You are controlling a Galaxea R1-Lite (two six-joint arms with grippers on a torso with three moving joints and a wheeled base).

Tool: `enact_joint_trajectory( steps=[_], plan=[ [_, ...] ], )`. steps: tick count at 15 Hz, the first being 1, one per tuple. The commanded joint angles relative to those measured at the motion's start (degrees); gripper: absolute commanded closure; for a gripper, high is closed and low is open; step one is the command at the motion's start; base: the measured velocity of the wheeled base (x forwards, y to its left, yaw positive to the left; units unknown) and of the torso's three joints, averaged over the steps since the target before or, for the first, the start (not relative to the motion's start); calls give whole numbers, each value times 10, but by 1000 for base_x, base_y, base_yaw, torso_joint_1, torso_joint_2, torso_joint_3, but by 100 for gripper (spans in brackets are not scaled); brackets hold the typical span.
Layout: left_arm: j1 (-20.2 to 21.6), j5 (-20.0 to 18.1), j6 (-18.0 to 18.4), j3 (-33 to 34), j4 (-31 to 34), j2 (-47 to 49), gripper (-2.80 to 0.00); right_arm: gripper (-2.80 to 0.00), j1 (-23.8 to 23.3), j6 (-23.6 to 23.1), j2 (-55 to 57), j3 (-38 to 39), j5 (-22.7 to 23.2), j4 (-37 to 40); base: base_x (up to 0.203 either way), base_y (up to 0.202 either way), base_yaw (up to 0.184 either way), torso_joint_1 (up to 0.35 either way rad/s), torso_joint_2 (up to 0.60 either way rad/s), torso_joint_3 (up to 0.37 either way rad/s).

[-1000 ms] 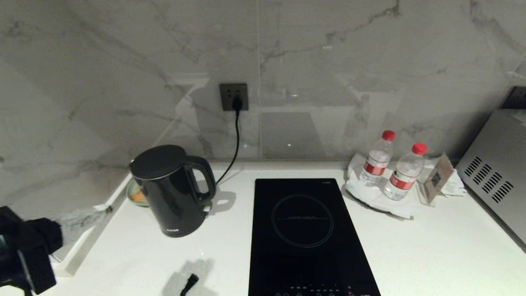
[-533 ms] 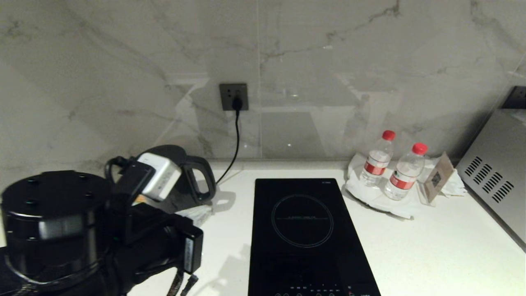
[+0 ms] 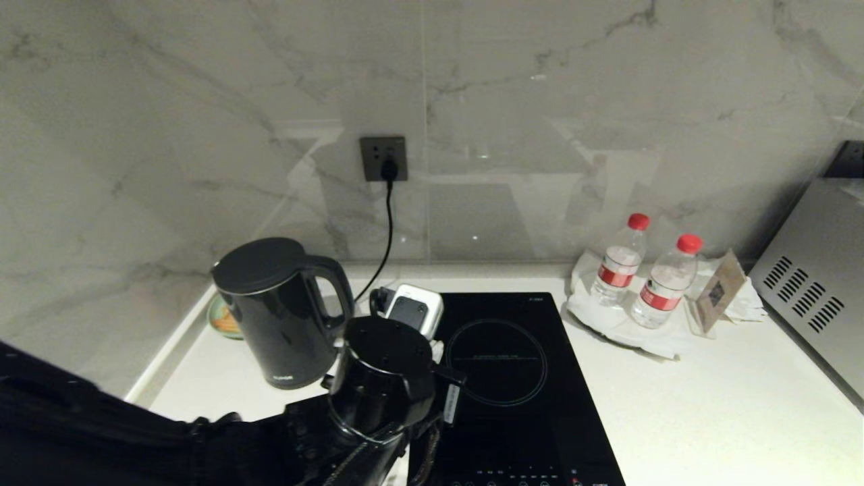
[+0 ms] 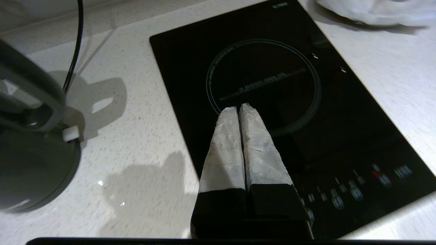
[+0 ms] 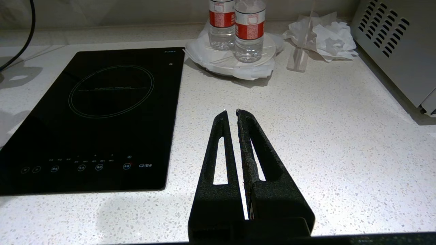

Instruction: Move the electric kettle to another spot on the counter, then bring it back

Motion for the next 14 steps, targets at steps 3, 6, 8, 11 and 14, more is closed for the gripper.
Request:
enact_joint_trajectory(
  steps=[3, 6, 8, 11, 14],
  plan=[
    [19, 30, 10, -76, -33, 148, 0, 0, 0, 0, 0, 0, 0, 0, 0, 0, 0, 0, 0, 0],
    [40, 52, 37, -86, -36, 188, 0, 0, 0, 0, 0, 0, 0, 0, 0, 0, 0, 0, 0, 0],
    [63, 66, 41, -98, -37, 211, 0, 0, 0, 0, 0, 0, 0, 0, 0, 0, 0, 0, 0, 0],
    [92, 68, 45, -117, -37, 230, -280, 0, 0, 0, 0, 0, 0, 0, 0, 0, 0, 0, 0, 0],
    [105, 68, 45, -152, -38, 265, -280, 0, 0, 0, 0, 0, 0, 0, 0, 0, 0, 0, 0, 0]
  ],
)
